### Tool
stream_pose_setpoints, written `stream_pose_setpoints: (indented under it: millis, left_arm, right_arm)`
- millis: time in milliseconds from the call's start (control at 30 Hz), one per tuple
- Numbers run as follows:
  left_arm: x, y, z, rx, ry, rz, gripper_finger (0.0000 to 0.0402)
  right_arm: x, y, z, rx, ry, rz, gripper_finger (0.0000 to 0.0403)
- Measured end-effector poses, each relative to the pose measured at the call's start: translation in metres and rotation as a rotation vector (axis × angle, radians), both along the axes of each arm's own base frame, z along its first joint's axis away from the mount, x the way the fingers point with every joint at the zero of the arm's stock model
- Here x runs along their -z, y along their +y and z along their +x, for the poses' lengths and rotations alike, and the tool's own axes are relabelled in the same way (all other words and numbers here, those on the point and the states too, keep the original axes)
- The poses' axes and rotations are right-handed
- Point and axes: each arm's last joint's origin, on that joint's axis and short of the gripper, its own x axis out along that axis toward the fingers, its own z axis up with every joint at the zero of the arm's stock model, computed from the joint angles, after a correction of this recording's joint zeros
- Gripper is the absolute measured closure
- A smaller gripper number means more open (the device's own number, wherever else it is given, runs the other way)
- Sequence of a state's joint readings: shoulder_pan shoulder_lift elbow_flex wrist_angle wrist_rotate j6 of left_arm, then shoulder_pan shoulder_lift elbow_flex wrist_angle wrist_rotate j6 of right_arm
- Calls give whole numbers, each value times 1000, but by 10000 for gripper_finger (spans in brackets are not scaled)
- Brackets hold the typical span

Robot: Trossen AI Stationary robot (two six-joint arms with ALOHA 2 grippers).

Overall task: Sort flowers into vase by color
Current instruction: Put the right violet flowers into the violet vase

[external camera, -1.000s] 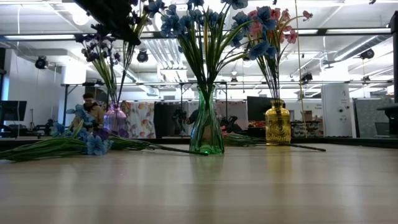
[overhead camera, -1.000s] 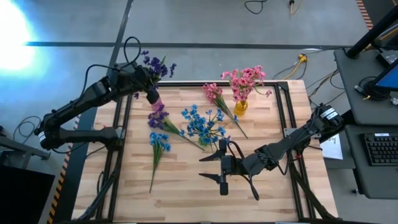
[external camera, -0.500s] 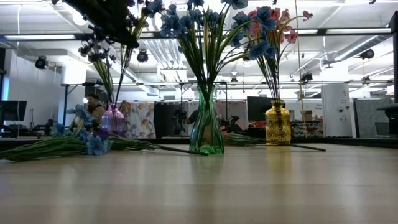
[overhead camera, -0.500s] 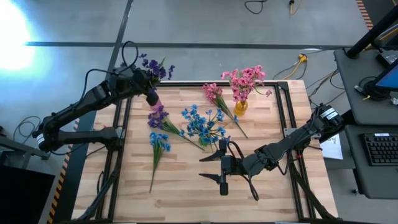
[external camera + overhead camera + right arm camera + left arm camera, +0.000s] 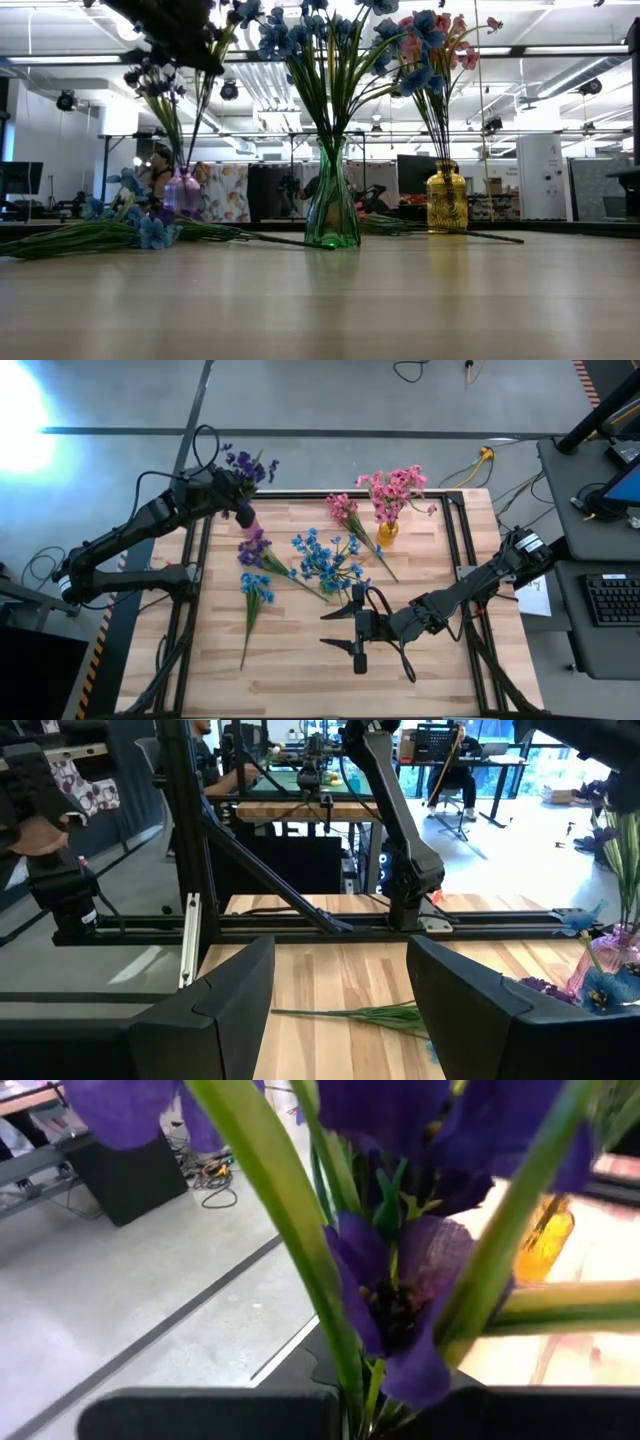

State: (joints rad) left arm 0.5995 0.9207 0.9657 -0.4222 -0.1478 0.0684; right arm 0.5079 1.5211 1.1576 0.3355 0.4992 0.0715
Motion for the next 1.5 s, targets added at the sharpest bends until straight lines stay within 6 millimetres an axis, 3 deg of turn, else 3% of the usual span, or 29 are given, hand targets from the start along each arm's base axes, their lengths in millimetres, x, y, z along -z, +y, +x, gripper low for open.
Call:
stream_pose_setpoints:
  millis: [300, 733, 1500]
  left_arm:
    - [-1, 1, -2, -89, -24, -10, 401]
    - [16, 3, 0, -93, 8, -30, 401]
    - [18, 3, 0, -101, -8, -45, 401]
  right_arm:
    - [0, 0, 0, 1, 2, 7, 181]
    - [1, 0, 0, 1, 8, 5, 181]
    - [1, 0, 0, 1, 8, 3, 181]
